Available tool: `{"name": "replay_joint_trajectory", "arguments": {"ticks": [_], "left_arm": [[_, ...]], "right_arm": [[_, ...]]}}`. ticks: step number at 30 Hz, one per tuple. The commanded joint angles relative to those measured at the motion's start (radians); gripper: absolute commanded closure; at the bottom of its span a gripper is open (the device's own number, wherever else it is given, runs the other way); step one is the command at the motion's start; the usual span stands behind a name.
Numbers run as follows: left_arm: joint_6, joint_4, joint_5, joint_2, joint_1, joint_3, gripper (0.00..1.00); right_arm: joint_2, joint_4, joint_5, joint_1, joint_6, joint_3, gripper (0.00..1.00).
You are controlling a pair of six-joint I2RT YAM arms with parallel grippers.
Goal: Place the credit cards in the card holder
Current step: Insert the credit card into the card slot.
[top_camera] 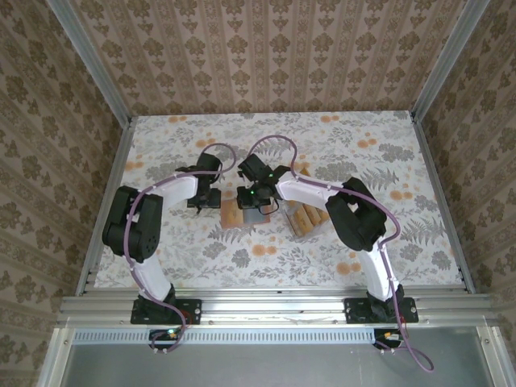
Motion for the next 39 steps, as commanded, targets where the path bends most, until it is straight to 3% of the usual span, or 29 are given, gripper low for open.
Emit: {"name": "replay_joint_trajectory", "arguments": {"ticks": [1,32,39], "left_arm": [[0.013,-0.014,-0.002,0.012,-0.009,-0.004,0.40],[0.010,0.016,0.008,0.057,-0.043,-0.017,0.42],[0.017,0.003,0.007,0.035,-0.037,-0.013,0.42]], "right_arm": [[0.032,-0.032,0.019,-0.008,-0.017,0.020,0.91],[0.102,-0.042,-0.010,0.023,-0.011,0.072,0.91],[0.043,-0.046,0.003,0.023,-0.009,0.045,0.89]]}}
